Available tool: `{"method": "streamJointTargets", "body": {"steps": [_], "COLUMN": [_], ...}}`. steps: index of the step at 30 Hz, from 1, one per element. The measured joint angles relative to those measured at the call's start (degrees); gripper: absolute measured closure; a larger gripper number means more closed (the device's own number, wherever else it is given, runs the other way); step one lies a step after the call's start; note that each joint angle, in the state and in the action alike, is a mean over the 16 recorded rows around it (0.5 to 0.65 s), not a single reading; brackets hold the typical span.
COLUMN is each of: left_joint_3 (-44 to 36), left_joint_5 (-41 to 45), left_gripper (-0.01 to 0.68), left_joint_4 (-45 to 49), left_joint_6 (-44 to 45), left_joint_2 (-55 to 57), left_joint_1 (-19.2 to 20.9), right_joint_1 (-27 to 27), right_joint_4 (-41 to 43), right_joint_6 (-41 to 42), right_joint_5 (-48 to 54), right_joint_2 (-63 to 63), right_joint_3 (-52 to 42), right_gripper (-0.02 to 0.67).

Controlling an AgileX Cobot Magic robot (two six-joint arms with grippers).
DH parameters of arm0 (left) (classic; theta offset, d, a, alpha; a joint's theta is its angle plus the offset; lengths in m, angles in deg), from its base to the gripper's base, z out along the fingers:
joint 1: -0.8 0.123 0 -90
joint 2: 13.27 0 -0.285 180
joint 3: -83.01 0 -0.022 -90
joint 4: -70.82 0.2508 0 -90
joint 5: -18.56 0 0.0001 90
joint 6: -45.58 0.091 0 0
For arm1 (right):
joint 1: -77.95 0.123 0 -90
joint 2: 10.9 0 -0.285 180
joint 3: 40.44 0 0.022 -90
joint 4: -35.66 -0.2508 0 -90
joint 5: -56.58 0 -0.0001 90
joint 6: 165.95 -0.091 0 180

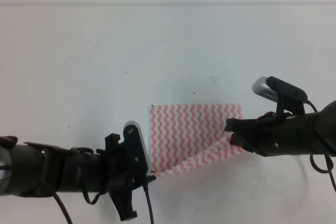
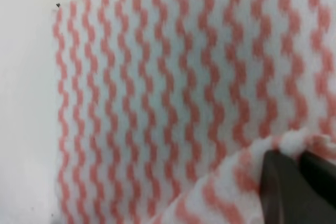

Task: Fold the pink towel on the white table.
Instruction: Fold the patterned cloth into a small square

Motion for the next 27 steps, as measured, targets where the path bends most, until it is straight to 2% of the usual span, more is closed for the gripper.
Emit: {"method": "streamJointTargets", "body": {"steps": [5,27], "left_joint_3": [0.19,5.49], "left_joint_5": [0.38,-4.22], "left_gripper": [0.670,0.677], "left_joint_4": [0.00,-1.12], "left_joint_6": [-1.50,-15.04], "left_joint_2": [-0.66,-1.32], "left_joint_1": [0.00,0.01], "right_joint_1": [0.00,0.00], "right_joint_4": [-0.01,-0.49], "right_joint_6": [-0.03,0.04], "right_joint_5": [-0.40,-4.83], "right_joint_2": [0.18,0.16], "right_joint_3": [0.00,0.05], "right_gripper": [0.666,0.666]}}
